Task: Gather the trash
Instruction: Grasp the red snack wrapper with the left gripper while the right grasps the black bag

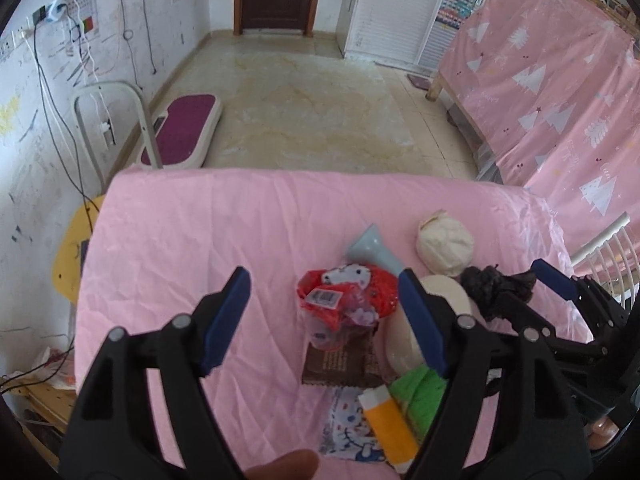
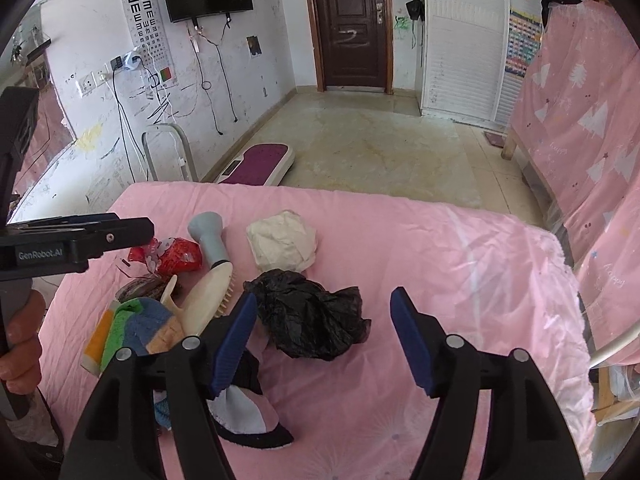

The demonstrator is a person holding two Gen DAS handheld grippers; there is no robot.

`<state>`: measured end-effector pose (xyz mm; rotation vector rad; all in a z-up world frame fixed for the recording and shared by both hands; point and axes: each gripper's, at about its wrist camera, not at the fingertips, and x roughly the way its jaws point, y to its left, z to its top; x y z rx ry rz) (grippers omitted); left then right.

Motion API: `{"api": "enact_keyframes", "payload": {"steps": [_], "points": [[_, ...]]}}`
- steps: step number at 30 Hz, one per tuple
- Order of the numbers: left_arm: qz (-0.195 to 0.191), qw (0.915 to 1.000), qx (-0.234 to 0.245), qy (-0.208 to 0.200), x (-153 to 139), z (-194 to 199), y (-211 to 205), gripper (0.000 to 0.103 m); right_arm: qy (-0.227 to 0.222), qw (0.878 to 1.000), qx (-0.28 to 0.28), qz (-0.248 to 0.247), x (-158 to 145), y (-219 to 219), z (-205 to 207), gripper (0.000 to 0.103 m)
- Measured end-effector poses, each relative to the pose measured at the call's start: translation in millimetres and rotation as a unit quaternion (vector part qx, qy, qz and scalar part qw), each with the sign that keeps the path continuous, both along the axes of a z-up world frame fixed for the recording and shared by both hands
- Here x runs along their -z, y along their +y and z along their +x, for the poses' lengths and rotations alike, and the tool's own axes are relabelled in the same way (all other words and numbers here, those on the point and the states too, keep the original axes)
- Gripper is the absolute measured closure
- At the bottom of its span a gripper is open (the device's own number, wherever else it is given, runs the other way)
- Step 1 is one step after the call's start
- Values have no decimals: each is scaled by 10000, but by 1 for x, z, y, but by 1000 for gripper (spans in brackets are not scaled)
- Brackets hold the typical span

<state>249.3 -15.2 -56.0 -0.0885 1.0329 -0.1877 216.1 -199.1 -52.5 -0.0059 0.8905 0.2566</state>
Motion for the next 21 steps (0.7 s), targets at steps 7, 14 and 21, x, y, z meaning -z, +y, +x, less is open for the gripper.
{"api": "enact_keyframes", "payload": {"steps": [7, 14, 21], "points": [[-196, 9987, 28, 465, 22, 14, 3, 42, 241, 9997, 13, 101, 12, 2, 11, 44], [-427, 9973, 234, 555, 29, 16, 0, 64, 322, 9992, 73, 229, 15, 2, 15, 44], [-524, 9969, 288, 513, 28, 14, -5, 82, 331, 9986, 51, 409, 14, -3, 13, 82]]}}
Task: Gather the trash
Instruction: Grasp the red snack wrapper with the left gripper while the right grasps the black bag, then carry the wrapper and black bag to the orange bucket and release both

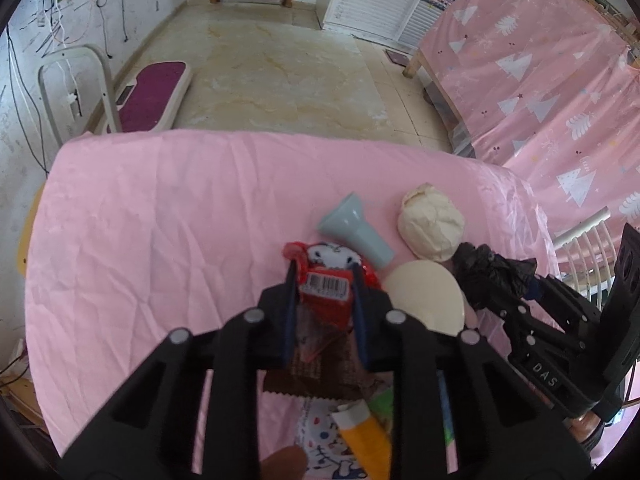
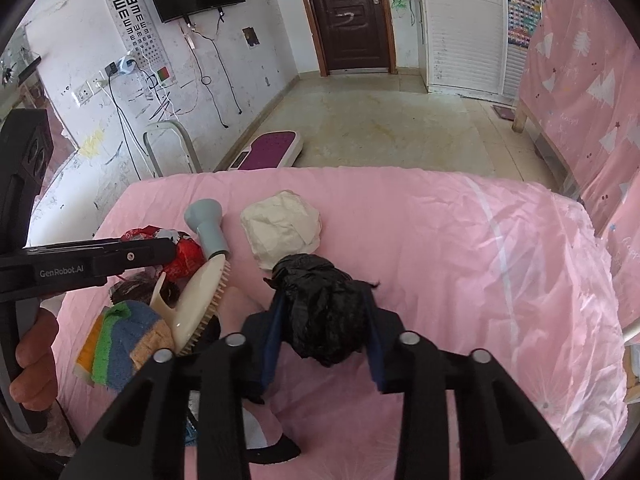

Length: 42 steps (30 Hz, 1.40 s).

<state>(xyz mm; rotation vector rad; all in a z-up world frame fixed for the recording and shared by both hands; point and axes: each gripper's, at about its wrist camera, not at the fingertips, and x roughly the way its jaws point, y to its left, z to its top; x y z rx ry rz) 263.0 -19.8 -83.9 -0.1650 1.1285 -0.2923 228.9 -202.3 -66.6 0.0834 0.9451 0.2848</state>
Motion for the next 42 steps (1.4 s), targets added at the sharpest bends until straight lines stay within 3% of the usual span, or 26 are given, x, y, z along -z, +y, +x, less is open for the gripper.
{"api": "enact_keyframes", "payload": {"steps": [18, 31, 42], "points": [[203, 9978, -68, -629, -52, -34, -19, 82, -666, 9975, 213, 114, -45, -38, -44, 85], [381, 9915, 515, -1134, -91, -69, -94, 82, -1235, 9886, 842, 186, -75, -109, -94, 85], [186, 9842, 1303, -1188, -103, -91, -179, 82, -1439, 9780, 1496, 206, -75, -179, -137, 85]]}}
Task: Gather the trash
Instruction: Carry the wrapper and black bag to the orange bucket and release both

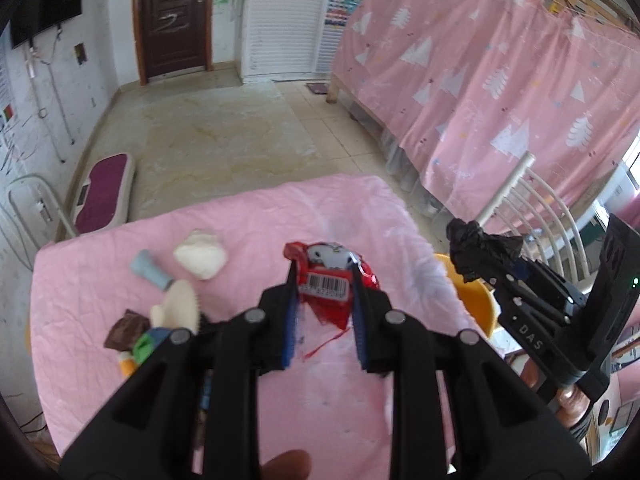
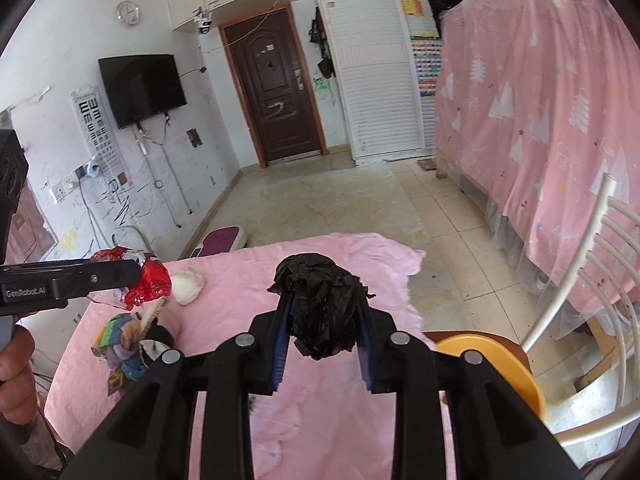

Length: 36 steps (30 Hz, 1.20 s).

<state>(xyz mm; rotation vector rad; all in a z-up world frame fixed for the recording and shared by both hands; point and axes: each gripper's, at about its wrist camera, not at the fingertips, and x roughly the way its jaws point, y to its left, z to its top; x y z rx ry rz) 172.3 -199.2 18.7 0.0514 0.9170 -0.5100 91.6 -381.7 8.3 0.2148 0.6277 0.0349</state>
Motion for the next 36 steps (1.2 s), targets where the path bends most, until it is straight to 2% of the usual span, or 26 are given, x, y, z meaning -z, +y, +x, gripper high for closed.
{"api": "enact_keyframes", "payload": {"steps": [14, 23, 32, 35, 36], "points": [[286, 9953, 920, -11, 8, -28, -113, 81, 106, 9976, 671, 106, 25, -83, -38, 85], [256, 9902, 1362, 153, 22, -36, -165, 81, 348, 9934, 1089, 133, 56, -125, -57, 85], [300, 9855, 1633, 346, 40, -40, -205, 81, 615, 9908, 1180, 240, 83, -148, -60, 83], [349, 9844, 1685, 371, 43, -40, -217, 77, 669, 9901, 1187, 334, 86, -153, -60, 81], [354, 9842, 1691, 379, 44, -41, -219, 71, 675, 9900, 1192, 348, 87, -155, -61, 79]]}}
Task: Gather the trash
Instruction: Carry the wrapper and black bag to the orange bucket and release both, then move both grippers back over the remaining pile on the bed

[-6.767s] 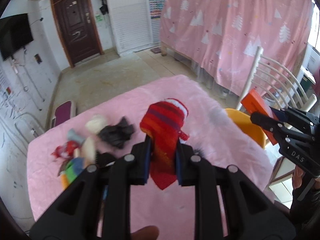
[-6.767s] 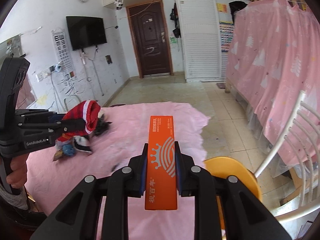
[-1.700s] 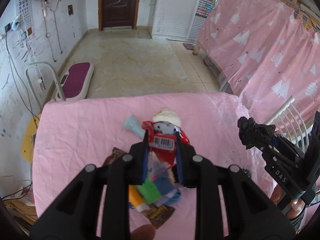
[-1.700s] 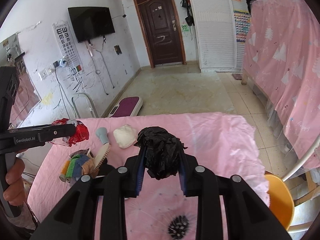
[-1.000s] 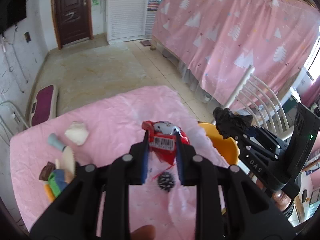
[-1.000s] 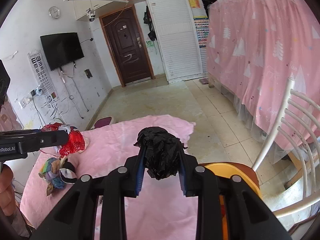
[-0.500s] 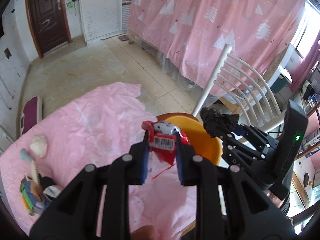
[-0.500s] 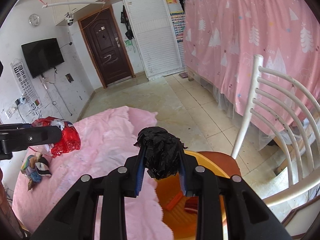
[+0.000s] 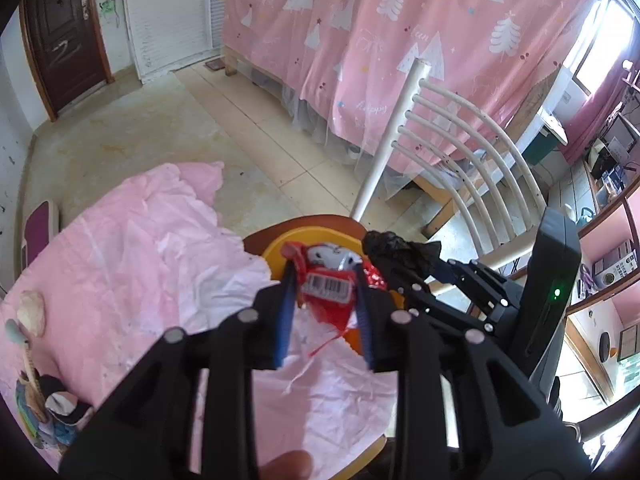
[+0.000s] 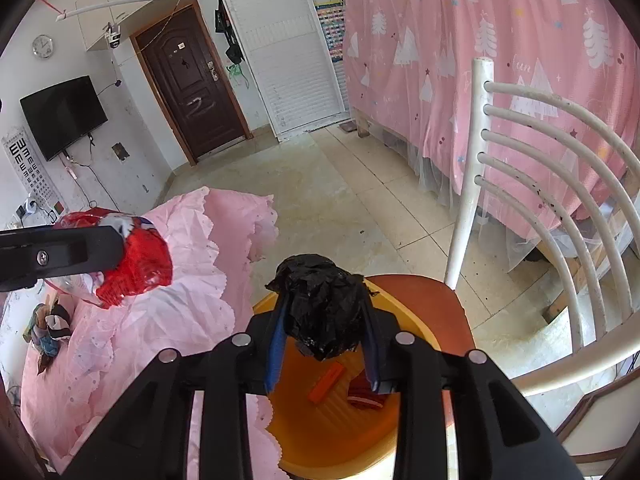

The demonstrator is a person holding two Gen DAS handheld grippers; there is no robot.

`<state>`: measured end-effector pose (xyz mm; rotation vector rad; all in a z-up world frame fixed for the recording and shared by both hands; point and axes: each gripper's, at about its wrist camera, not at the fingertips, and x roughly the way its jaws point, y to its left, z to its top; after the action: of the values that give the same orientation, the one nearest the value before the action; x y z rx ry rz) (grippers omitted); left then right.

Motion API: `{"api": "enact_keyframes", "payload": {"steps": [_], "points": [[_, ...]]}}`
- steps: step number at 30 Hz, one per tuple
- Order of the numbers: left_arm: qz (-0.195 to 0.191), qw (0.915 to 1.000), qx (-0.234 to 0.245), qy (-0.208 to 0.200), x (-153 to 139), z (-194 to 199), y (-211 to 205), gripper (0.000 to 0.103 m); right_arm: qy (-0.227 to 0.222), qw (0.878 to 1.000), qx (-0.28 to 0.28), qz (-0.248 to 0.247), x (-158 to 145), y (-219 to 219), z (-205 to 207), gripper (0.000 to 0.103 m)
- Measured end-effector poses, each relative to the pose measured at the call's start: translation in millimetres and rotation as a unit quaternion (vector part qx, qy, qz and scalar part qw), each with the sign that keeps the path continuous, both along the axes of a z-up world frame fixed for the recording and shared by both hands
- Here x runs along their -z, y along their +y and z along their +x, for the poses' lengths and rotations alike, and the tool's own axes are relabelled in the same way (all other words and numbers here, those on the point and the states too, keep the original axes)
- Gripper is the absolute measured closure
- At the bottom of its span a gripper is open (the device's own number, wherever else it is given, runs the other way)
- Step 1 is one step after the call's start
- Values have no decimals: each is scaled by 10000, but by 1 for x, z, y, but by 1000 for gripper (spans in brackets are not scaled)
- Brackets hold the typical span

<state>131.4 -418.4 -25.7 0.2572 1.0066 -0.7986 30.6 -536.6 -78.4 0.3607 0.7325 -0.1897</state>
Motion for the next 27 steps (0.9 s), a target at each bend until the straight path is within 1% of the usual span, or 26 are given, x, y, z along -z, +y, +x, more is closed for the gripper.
{"api": "enact_keyframes", "payload": {"steps": [1, 2, 4, 7, 12, 17, 23, 25, 26, 27], "points": [[8, 10000, 3, 10, 1, 0, -3, 64, 1, 10000, 10, 18, 1, -1, -1, 77], [26, 10000, -7, 7, 3, 1, -5, 63, -3, 10000, 18, 34, 1, -2, -1, 73], [53, 10000, -6, 16, 5, 1, -7, 62, -14, 10000, 18, 54, 1, -2, -1, 61], [93, 9999, -24, 38, 8, 1, -8, 62, -36, 10000, -24, 46, 0, 1, 0, 55], [59, 9999, -87, 32, 4, 2, 3, 62, -24, 10000, -46, 46, 0, 4, 3, 52], [-47, 9997, -240, 25, -3, 6, 25, 58, -50, 10000, -74, 6, -6, 13, 5, 52], [-208, 9987, -468, 0, -13, 10, 60, 57, -109, 9995, -266, -145, -22, 40, 13, 51], [-255, 9981, -553, -45, -17, 9, 74, 57, -149, 9990, -362, -193, -29, 53, 17, 48], [-265, 9979, -579, -65, -18, 8, 79, 56, -160, 9988, -406, -215, -31, 59, 19, 47], [-270, 9977, -617, -99, -20, 7, 84, 51, -171, 9986, -449, -234, -34, 64, 21, 46]]}}
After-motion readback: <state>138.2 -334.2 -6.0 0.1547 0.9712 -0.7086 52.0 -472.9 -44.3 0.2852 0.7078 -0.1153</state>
